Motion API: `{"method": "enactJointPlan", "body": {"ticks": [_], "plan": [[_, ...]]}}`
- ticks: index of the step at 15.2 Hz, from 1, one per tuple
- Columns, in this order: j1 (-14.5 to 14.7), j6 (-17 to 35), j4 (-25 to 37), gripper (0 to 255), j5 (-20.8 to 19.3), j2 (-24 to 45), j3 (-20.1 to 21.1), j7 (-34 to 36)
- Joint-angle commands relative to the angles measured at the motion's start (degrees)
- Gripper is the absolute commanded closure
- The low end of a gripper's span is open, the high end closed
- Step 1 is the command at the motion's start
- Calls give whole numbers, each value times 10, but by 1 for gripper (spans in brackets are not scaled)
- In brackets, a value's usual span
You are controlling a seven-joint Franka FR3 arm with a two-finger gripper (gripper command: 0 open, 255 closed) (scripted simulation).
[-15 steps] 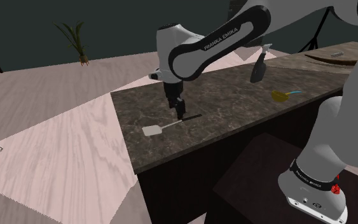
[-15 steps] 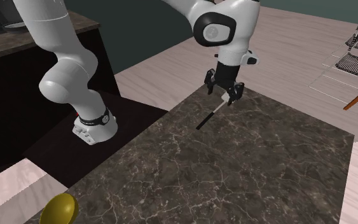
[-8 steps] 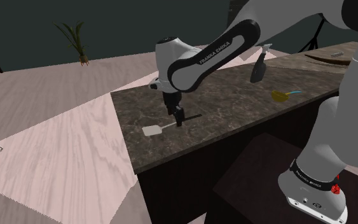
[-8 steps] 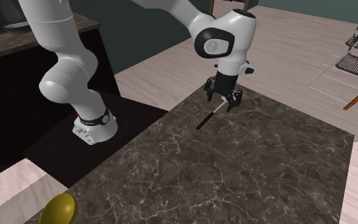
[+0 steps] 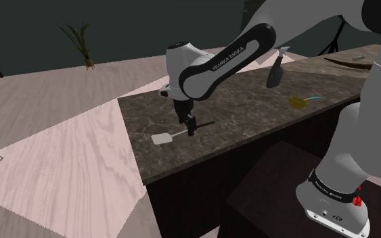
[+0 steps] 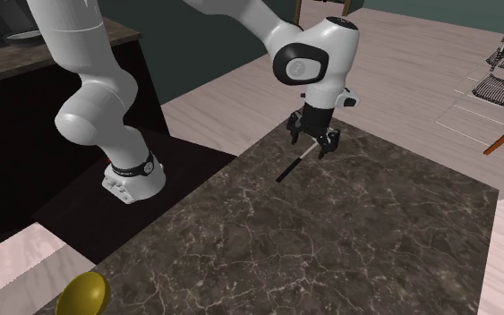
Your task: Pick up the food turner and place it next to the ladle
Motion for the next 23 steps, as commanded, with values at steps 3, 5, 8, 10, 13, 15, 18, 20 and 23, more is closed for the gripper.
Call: {"method": "enactJointPlan", "body": {"ticks": [3, 5, 8, 10, 13, 15, 18, 20, 23], "plan": [[0, 0, 0, 255, 0, 0, 0, 0], [0, 0, 0, 255, 0, 0, 0, 0], [0, 0, 0, 255, 0, 0, 0, 0], [0, 0, 0, 255, 0, 0, 0, 0], [0, -21, 9, 255, 2, -13, 0, -2], [0, -36, 15, 255, 3, -21, 1, -3], [0, -57, 26, 255, 5, -32, 1, -5], [0, -72, 34, 255, 6, -38, 1, -6], [0, -93, 46, 255, 7, -48, 1, -8]]}}
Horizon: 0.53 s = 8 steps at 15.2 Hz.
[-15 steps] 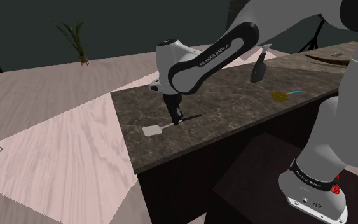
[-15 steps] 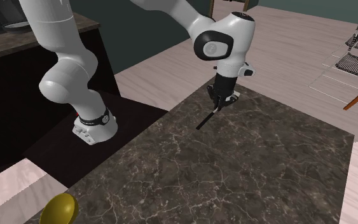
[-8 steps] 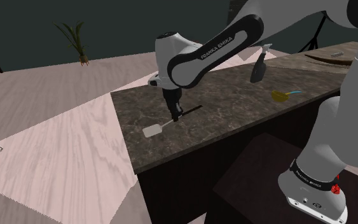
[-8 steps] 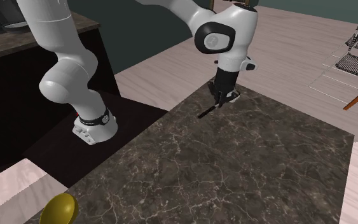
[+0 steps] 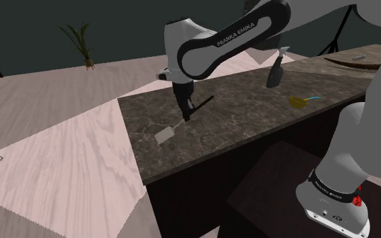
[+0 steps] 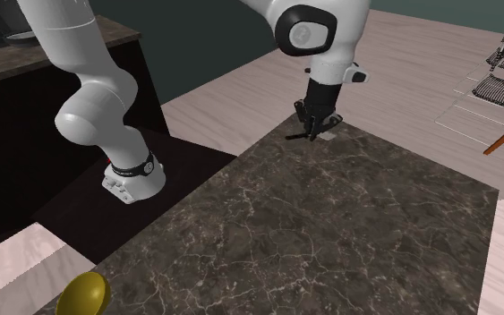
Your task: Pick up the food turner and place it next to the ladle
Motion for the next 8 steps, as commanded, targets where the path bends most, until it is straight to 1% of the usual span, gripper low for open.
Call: {"method": "enactJointPlan", "body": {"ticks": [1, 8], "plan": [[0, -14, 8, 255, 1, -6, 1, 0], [1, -66, 43, 255, 3, -23, 1, -4]]}}
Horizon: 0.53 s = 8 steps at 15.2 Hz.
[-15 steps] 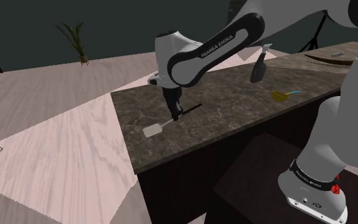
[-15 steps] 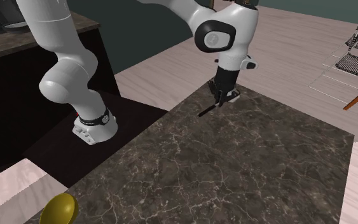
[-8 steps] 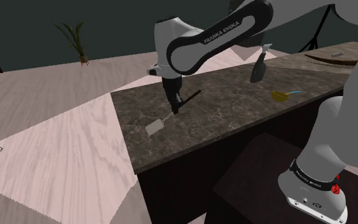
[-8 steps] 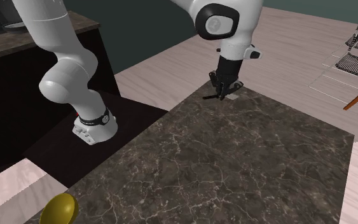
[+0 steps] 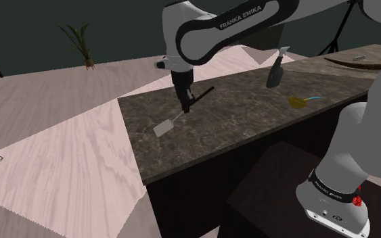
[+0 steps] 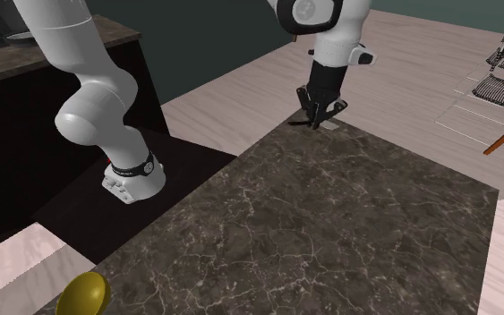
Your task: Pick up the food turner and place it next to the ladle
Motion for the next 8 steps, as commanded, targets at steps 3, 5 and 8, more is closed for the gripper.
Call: {"method": "enactJointPlan", "body": {"ticks": [3, 5, 8], "plan": [[0, -29, 19, 255, 1, -10, 0, -3], [-13, -23, -7, 255, 1, -32, -12, -27], [-31, -16, -43, 255, -1, -61, -32, -63]]}}
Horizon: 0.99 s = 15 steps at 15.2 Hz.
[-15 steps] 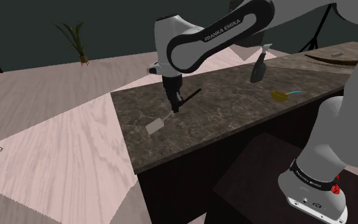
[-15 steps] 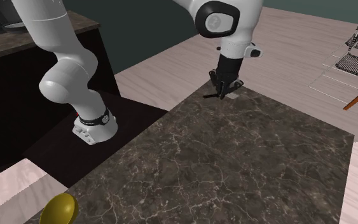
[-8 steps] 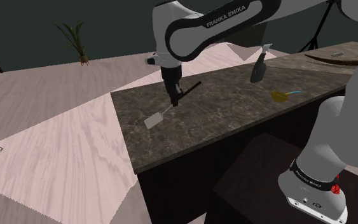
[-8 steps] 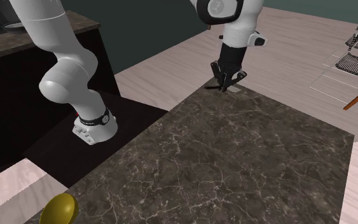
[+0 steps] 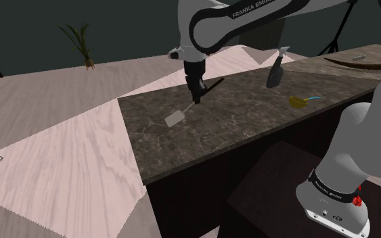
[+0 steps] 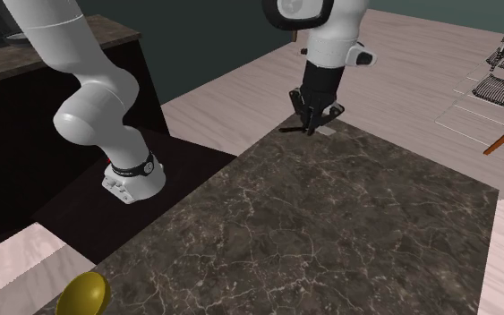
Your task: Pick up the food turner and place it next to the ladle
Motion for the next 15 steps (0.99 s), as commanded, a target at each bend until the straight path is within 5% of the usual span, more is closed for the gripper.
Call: {"method": "enactJointPlan", "body": {"ticks": [1, 15], "plan": [[-11, 4, -24, 255, -2, -21, -12, -23], [-99, 23, -102, 255, -34, -93, -123, -205]]}}
